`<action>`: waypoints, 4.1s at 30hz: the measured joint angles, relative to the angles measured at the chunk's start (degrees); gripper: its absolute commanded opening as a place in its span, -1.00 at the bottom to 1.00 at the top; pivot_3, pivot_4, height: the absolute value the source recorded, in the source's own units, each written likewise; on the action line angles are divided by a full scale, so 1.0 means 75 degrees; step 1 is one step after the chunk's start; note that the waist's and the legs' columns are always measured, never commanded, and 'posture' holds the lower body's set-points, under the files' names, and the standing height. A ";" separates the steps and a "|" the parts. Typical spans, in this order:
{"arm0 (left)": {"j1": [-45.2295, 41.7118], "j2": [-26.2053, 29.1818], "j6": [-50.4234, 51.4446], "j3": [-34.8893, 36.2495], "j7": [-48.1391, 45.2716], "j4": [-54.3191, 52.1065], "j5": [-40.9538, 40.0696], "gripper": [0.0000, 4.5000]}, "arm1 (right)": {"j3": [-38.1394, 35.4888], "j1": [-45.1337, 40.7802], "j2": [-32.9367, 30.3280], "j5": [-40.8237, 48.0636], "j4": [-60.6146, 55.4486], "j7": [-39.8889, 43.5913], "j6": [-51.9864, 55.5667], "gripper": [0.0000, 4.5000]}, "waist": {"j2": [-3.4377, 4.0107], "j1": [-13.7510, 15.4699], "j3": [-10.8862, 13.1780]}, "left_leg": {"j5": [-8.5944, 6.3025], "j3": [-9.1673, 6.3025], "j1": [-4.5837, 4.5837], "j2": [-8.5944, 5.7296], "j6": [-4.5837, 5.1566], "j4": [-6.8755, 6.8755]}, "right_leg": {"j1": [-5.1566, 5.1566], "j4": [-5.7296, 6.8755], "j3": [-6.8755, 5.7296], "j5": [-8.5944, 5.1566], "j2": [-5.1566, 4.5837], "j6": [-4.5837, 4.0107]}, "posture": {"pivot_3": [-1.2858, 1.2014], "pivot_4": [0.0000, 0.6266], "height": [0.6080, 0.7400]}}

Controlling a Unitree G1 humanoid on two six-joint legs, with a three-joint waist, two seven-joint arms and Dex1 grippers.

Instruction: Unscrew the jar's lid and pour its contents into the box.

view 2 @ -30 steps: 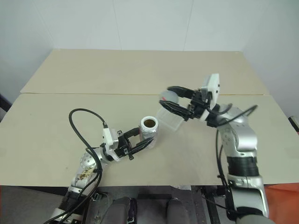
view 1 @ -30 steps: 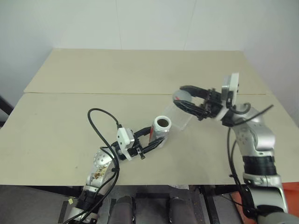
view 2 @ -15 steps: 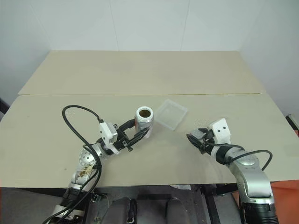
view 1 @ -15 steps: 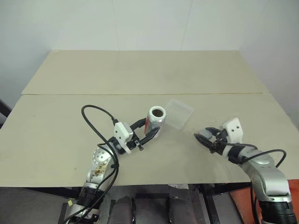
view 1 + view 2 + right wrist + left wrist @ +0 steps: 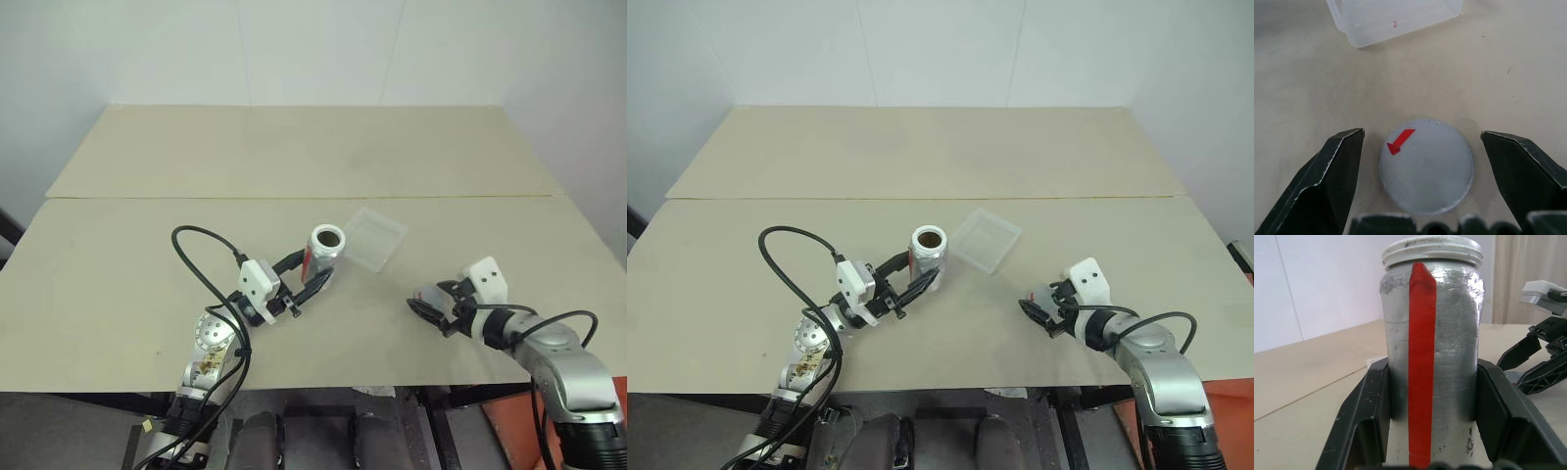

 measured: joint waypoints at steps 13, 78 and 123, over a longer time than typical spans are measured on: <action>-0.3642 0.0800 -0.1310 -0.0332 0.1810 0.3816 0.3029 -0.09 | -0.0501 -0.0920 -0.0597 0.0266 -0.0586 0.0038 -0.0060 0.99 | -0.0004 0.0129 0.0002 | 0.0010 0.0020 -0.0024 -0.0012 0.0014 0.0000 | -0.0003 -0.0029 -0.0012 0.0013 0.0000 0.0019 | 0.03 -0.52 1.00; -0.1189 -0.1582 0.1430 0.1857 0.3593 -0.0056 -0.0525 -0.09 | -0.0256 -0.0347 0.0462 -0.0303 -0.1193 -0.1473 -0.0548 0.99 | 0.0003 0.0038 -0.0005 | 0.0008 -0.0014 -0.0110 -0.0013 0.0019 0.0098 | -0.0084 0.0083 -0.0002 0.0023 -0.0006 0.0035 | 0.03 -0.52 1.00; 0.1787 -0.0511 0.0052 0.1517 0.3194 -0.0241 0.0497 0.99 | 0.0130 -0.0859 0.0550 -0.0644 -0.0229 -0.0961 -0.1197 1.00 | 0.0139 -0.0068 -0.0091 | -0.0007 0.0004 0.0047 -0.0003 0.0039 0.0074 | 0.0087 -0.0004 0.0003 0.0028 -0.0006 0.0037 | 0.03 -0.52 1.00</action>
